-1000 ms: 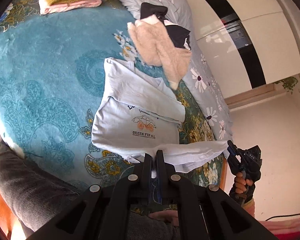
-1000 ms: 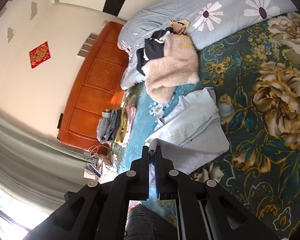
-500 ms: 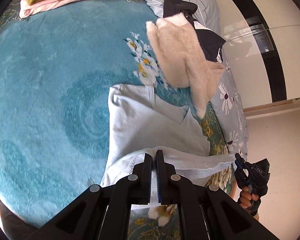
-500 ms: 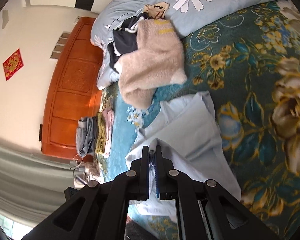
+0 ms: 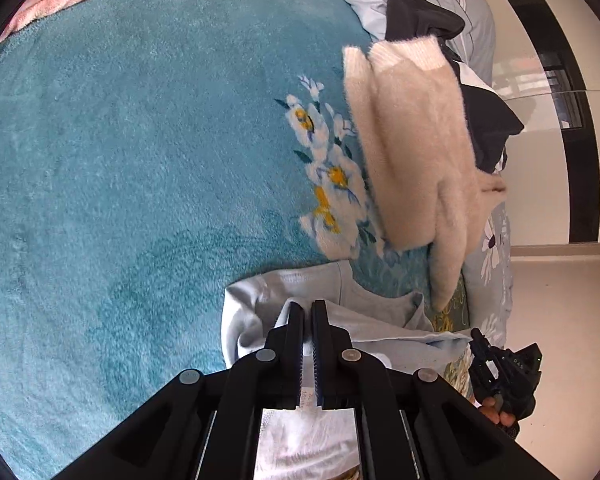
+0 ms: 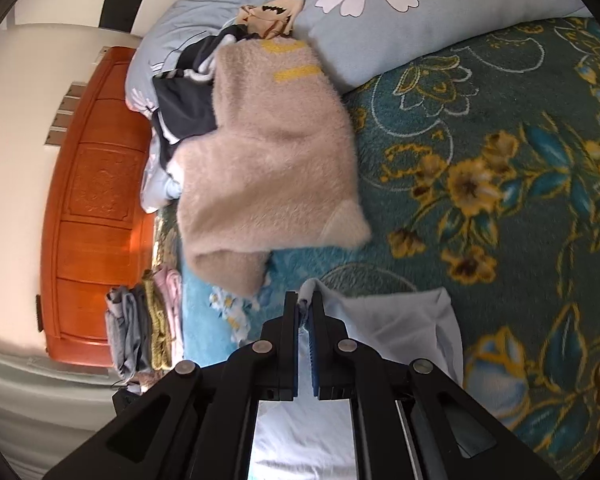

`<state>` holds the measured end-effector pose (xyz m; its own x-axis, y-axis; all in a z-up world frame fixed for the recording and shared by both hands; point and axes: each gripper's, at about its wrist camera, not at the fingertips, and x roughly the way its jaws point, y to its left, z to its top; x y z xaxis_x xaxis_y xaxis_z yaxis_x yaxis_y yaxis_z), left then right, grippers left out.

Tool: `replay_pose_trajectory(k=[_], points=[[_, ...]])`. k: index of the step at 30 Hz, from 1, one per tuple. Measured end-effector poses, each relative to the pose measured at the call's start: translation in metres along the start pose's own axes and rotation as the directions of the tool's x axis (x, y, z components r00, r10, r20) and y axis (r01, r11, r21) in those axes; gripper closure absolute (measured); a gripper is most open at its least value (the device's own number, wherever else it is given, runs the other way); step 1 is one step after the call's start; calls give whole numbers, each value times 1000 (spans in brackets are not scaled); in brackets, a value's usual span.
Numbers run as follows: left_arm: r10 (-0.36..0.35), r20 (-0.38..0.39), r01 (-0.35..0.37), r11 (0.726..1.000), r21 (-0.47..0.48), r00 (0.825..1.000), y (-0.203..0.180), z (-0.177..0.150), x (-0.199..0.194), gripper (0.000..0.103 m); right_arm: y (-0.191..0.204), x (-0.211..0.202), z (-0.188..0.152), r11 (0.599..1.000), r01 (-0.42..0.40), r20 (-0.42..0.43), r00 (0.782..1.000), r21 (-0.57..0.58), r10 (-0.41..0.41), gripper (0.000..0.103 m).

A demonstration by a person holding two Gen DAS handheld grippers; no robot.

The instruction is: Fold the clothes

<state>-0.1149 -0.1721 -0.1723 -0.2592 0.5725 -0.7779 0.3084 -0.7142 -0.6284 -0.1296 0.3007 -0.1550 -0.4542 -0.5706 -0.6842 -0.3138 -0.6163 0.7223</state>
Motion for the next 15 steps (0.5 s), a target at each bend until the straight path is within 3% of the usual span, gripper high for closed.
replay_pose_trajectory(k=[4, 6, 9, 11, 12, 13, 15], points=[[12, -14, -12, 999, -35, 1000, 9, 5, 9, 97, -4, 19, 8, 999, 43, -2, 999, 29, -43, 99], [-23, -25, 22, 998, -56, 999, 15, 4, 7, 95, -7, 26, 11, 997, 65, -14, 998, 45, -65, 98], [-55, -18, 53, 996, -74, 998, 22, -5, -6, 76, -15, 30, 15, 995, 66, -18, 998, 75, -65, 95], [-63, -3, 63, 997, -54, 998, 25, -16, -18, 70, -19, 22, 15, 995, 63, 6, 998, 73, -63, 80], [-56, 11, 56, 998, -32, 998, 26, -24, -25, 70, -21, 16, 14, 995, 69, 18, 997, 70, -70, 65], [-42, 21, 42, 999, -12, 999, 27, -35, -30, 68, -24, 8, 12, 995, 71, 26, 997, 69, -72, 60], [-1, 20, 1, 1000, 5, 1000, 36, -63, -37, 66, -31, -7, 4, 996, 59, 30, 998, 68, -61, 60]])
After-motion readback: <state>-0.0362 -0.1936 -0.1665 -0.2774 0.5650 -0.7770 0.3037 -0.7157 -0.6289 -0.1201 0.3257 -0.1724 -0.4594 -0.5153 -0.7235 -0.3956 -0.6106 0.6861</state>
